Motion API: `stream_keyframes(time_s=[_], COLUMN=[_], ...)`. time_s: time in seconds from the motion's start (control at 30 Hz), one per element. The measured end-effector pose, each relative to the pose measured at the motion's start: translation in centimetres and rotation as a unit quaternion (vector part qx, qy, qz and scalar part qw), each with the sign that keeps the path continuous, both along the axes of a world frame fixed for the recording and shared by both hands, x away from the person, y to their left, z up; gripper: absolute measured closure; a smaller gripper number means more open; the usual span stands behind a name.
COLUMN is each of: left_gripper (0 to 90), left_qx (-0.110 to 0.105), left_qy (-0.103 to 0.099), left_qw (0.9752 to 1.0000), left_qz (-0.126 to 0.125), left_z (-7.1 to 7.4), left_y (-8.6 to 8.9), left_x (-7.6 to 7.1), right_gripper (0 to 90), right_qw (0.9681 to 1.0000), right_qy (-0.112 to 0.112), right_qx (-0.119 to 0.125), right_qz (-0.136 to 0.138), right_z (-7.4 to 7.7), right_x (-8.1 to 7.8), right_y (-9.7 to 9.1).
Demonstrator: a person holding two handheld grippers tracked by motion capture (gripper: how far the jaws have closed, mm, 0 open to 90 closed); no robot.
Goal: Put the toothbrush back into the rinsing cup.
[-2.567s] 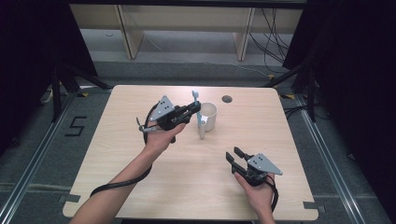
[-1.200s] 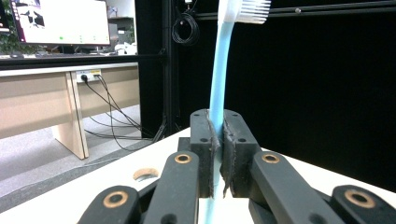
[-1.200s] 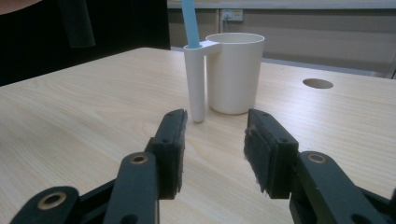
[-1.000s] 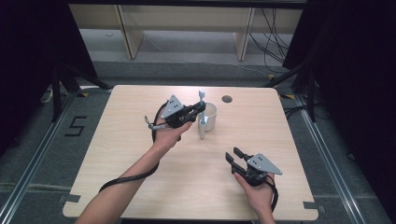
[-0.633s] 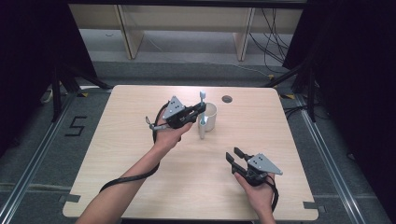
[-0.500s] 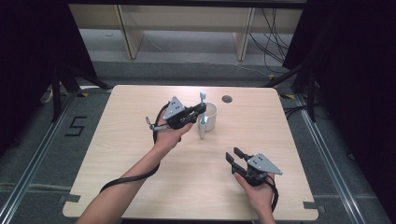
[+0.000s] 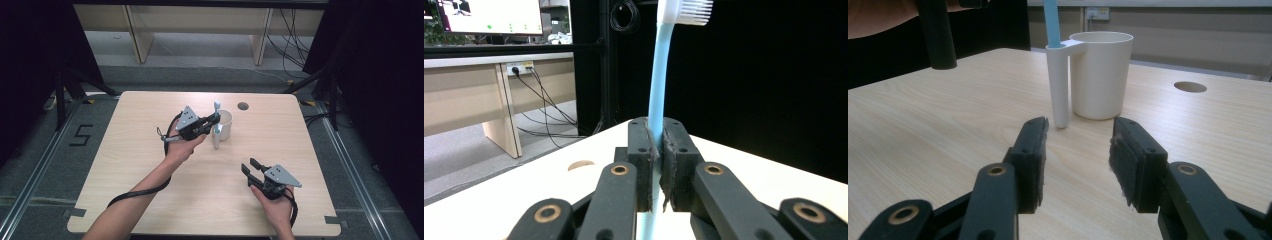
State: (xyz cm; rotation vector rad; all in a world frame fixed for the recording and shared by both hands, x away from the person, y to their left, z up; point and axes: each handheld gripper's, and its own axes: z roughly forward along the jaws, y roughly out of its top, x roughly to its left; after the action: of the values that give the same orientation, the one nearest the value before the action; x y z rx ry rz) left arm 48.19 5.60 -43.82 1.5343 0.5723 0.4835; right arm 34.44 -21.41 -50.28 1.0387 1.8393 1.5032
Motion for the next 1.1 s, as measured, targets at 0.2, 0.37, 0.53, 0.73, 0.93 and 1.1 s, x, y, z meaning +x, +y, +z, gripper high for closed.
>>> stream_keyframes(time_s=[0.2, 0.37, 0.53, 0.73, 0.93, 1.1], left_gripper=[83.3, 83.3, 83.3, 83.3, 83.3, 83.3], left_qx=[0.004, 0.005, 0.009, 0.011, 0.016, 0.018], left_qy=[0.002, 0.004, 0.006, 0.008, 0.011, 0.013], left_qw=[1.0, 1.0, 0.9999, 0.9999, 0.9998, 0.9997], left_qz=[0.0, 0.002, 0.002, 0.0, 0.001, 0.002], left_z=[-0.3, -0.6, -0.9, -1.2, -1.5, -1.7], left_y=[0.0, 0.0, 0.0, -0.2, -0.3, -0.3], left_x=[0.0, 0.1, 0.1, 0.1, 0.2, 0.2], right_gripper=[58.4, 58.3, 58.3, 58.3, 58.3, 58.3], right_qw=[1.0, 1.0, 0.9999, 1.0, 1.0, 1.0], right_qy=[-0.002, 0.002, -0.008, -0.001, 0.001, 0.005], right_qx=[0.002, 0.001, -0.009, -0.005, -0.007, -0.002], right_qz=[0.002, -0.001, -0.003, 0.003, 0.003, 0.004], right_z=[-0.1, -0.1, -0.1, -0.1, -0.1, -0.1], right_x=[0.0, 0.0, 0.1, 0.1, 0.0, 0.0], right_y=[0.0, 0.0, -0.1, 0.0, -0.1, 0.0])
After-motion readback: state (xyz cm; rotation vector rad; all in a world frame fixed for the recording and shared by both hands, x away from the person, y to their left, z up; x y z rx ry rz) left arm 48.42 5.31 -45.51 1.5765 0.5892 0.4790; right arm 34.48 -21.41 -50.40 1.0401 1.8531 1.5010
